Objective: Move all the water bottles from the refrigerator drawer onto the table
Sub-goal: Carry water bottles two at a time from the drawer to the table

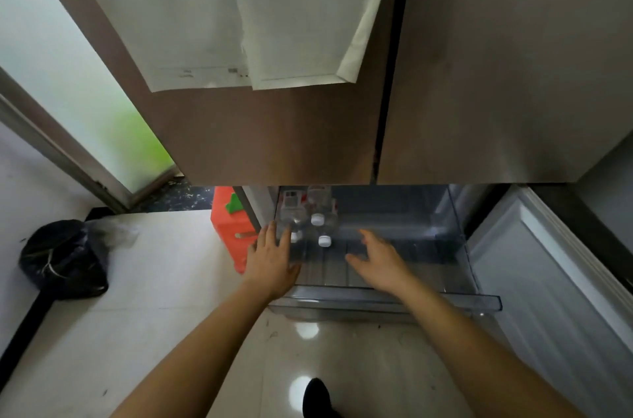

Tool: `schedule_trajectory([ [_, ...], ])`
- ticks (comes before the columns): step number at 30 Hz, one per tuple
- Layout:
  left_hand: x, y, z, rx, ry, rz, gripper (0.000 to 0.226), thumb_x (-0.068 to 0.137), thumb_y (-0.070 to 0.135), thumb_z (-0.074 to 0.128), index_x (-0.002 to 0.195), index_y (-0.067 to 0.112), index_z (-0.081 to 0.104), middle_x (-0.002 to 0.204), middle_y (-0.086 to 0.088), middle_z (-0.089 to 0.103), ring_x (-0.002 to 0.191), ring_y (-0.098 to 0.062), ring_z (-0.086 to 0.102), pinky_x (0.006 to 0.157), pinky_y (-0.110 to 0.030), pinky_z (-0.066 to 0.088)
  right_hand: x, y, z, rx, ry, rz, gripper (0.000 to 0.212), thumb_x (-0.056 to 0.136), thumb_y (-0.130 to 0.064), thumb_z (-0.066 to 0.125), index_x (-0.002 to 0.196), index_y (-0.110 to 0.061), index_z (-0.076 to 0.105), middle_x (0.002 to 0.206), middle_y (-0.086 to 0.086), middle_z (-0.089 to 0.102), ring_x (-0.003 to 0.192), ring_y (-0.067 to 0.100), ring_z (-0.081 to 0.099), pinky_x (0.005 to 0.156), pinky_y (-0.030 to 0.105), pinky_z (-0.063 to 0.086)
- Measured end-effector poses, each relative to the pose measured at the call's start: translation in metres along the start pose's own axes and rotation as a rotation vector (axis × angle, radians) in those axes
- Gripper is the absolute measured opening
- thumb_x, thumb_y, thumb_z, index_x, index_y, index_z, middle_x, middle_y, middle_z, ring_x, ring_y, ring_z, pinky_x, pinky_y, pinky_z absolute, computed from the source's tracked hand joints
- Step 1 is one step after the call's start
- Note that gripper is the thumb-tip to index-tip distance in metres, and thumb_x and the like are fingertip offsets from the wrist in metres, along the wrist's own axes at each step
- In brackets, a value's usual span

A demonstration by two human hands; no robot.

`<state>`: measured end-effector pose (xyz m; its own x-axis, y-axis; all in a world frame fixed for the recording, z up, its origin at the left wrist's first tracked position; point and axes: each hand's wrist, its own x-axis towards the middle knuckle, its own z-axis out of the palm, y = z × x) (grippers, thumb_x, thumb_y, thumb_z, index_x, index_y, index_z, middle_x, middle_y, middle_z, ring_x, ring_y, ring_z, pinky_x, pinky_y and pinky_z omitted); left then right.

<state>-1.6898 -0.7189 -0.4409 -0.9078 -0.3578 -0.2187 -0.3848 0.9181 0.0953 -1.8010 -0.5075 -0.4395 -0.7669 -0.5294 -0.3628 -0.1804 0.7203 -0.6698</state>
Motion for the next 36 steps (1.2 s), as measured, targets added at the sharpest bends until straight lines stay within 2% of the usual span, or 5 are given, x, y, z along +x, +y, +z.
schedule_trajectory([
  [9, 0.063, -0.020, 0.012, 0.154, -0.076, 0.141, 0.086, 0.095, 0.037, 0.053, 0.158, 0.017, -0.003, 0.163, -0.019, -0.015, 0.151, -0.037, -0.011, 0.120, -0.058, 0.013, 0.091, -0.044, 0.028, 0.470, -0.088, 0.243, 0.037, 0.096, -0.027, 0.065, 0.129, -0.021, 0.051, 0.100, -0.002, 0.061, 0.086, 0.011, 0.060, 0.058, 0.019, 0.048],
  [17, 0.084, -0.014, 0.038, 0.432, -0.076, 0.128, 0.085, 0.099, 0.041, 0.039, 0.153, 0.008, -0.017, 0.160, -0.027, -0.014, 0.146, -0.048, -0.015, 0.114, -0.069, 0.005, 0.125, -0.056, 0.057, 0.989, -0.185, 0.411, 0.039, 0.103, -0.023, 0.053, 0.141, -0.016, 0.044, 0.135, 0.009, 0.056, 0.115, 0.027, 0.060, 0.099, 0.044, 0.050],
  [23, 0.103, -0.005, 0.030, 0.473, -0.009, 0.113, 0.098, 0.093, 0.037, 0.052, 0.154, 0.011, -0.020, 0.162, -0.025, -0.008, 0.147, -0.048, -0.009, 0.111, -0.072, -0.003, 0.114, -0.040, 0.030, 0.930, 0.030, 0.503, 0.017, 0.103, -0.021, 0.044, 0.089, -0.017, 0.053, 0.072, 0.006, 0.048, 0.057, 0.016, 0.044, 0.058, 0.029, 0.046],
  [27, 0.111, 0.004, 0.024, 0.459, 0.020, 0.196, 0.107, 0.086, 0.025, 0.061, 0.154, 0.020, -0.021, 0.160, -0.027, -0.015, 0.145, -0.052, -0.009, 0.113, -0.068, -0.001, 0.094, -0.007, 0.006, 0.786, 0.201, 0.424, 0.025, 0.099, -0.048, 0.053, 0.093, -0.026, 0.063, 0.050, -0.011, 0.048, 0.040, 0.006, 0.044, 0.042, 0.020, 0.036],
  [36, 0.063, 0.028, 0.033, 0.258, 0.076, 0.265, 0.087, 0.086, -0.007, 0.046, 0.156, 0.004, -0.004, 0.158, -0.027, -0.023, 0.135, -0.062, -0.027, 0.112, -0.071, -0.006, 0.036, 0.022, -0.012, 0.698, 0.394, 0.246, 0.029, 0.096, -0.042, 0.059, 0.076, -0.021, 0.063, 0.061, -0.007, 0.058, 0.064, 0.015, 0.056, 0.063, 0.032, 0.042],
])
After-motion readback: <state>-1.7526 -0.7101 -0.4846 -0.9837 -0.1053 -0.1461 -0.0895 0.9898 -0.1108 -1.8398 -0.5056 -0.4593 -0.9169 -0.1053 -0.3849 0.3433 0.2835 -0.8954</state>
